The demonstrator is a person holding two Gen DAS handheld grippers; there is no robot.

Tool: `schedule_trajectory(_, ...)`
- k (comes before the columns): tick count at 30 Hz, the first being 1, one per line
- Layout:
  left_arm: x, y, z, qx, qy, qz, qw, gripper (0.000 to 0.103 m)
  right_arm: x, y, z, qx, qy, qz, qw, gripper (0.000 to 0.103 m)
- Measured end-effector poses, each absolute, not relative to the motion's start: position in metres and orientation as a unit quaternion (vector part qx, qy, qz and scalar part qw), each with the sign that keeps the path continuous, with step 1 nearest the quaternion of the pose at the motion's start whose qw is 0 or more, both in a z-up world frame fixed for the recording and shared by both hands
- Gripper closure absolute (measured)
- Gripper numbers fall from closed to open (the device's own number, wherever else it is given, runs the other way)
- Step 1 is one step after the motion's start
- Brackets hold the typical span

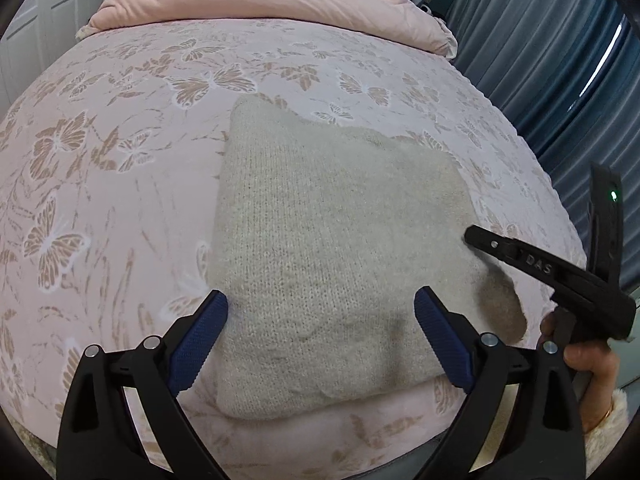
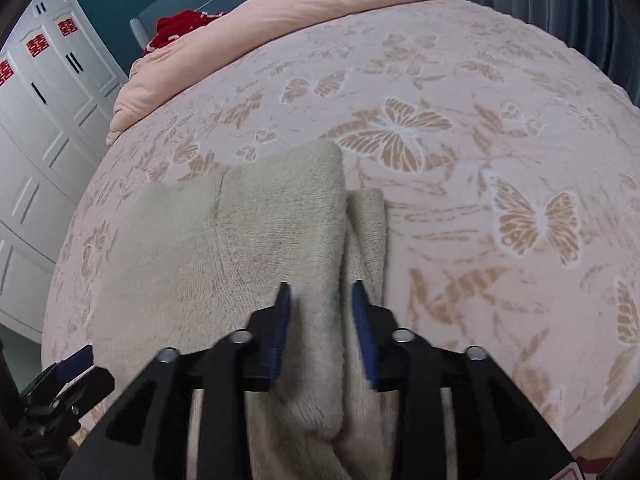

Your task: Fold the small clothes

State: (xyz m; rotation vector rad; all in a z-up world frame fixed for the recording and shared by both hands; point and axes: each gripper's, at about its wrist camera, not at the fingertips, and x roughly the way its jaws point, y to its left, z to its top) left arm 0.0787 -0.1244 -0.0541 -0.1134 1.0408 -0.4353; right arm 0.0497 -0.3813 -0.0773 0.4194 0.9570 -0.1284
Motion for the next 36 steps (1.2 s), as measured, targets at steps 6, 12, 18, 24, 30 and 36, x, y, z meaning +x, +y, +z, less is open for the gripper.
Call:
schedule_trajectory(6, 0.104, -0.111, -0.076, -0.070, 0.527, -0.166, 0.830, 0.010, 0.026, -0.385, -0.105, 0.245, 0.495, -0.057, 0.832, 0.027)
schedule_trajectory(12, 0.120, -0.118, -0.107, -0.129, 0.568, -0.187, 0.791, 0.005, 0.031, -0.385, -0.135, 0.341, 0.487, -0.032, 0.803, 0.014)
schedule_trajectory(18, 0.135, -0.118, -0.121, -0.203, 0.603, -0.194, 0.747, 0.010, 0.035, -0.385, -0.130, 0.380, 0.470, -0.011, 0.797, 0.051)
schedule_trajectory(24, 0.111, -0.116, -0.075, -0.154, 0.577, -0.217, 0.772, 0.040, 0.009, -0.372, -0.076, 0.352, 0.432, -0.003, 0.830, 0.068)
schedule_trajectory(30, 0.075, -0.113, -0.014, -0.116, 0.544, -0.259, 0.789, 0.043, -0.047, -0.363, -0.020, 0.356, 0.389, -0.007, 0.850, 0.068)
schedule_trajectory(36, 0.039, -0.116, 0.043, -0.092, 0.499, -0.300, 0.808, 0.043, -0.089, -0.356, 0.039, 0.327, 0.339, -0.011, 0.882, 0.068)
